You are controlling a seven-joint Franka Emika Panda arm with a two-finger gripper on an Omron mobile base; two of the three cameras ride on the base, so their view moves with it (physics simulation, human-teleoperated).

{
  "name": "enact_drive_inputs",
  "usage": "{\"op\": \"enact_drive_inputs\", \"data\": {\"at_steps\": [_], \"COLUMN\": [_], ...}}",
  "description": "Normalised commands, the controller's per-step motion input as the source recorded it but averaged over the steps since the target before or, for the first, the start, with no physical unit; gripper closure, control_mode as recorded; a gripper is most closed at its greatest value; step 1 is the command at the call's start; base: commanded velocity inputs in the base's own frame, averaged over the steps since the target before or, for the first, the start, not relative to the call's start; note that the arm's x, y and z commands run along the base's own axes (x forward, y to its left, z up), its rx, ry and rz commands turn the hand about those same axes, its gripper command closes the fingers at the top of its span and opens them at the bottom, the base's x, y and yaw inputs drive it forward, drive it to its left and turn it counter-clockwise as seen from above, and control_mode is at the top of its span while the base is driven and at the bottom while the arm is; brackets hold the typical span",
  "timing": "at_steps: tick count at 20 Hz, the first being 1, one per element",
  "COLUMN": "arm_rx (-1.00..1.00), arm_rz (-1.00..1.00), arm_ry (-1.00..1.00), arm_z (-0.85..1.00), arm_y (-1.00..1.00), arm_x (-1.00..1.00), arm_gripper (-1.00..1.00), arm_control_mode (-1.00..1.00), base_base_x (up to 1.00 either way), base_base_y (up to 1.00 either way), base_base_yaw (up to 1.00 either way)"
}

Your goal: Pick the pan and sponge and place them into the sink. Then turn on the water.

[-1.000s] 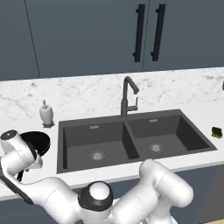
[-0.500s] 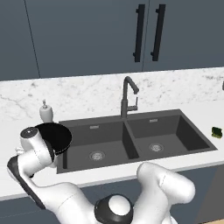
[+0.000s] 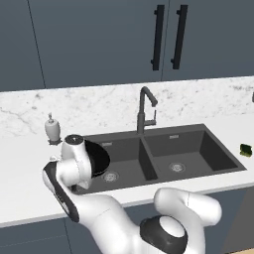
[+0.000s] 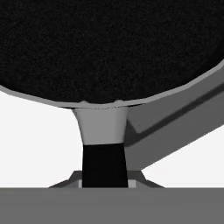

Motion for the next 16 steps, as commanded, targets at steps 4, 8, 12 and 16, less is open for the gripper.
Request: {"op": "enact_drive_inputs", "data": {"at_steps": [4, 8, 12, 16], "arm_rx": [0.11, 0.03, 0.0, 0.0], "arm_rz": [-0.1, -0.12, -0.11, -0.06], "arm_ry": [0.15, 0.13, 0.07, 0.01], "arm_z": [0.18, 0.11, 0.0, 0.0], "arm_y": [-0.96, -0.58, -0.2, 0.0], "arm_x": [0.0, 0.04, 0.25, 0.39], "arm_gripper": [1.0, 1.0, 1.0, 1.0], "arm_control_mode": [-1.0, -1.0, -1.0, -1.0], "base_base_x": [0.0, 0.0, 0.0, 0.0], "base_base_y": [0.0, 0.0, 0.0, 0.0], "base_base_yaw": [0.0, 0.0, 0.0, 0.0]}}
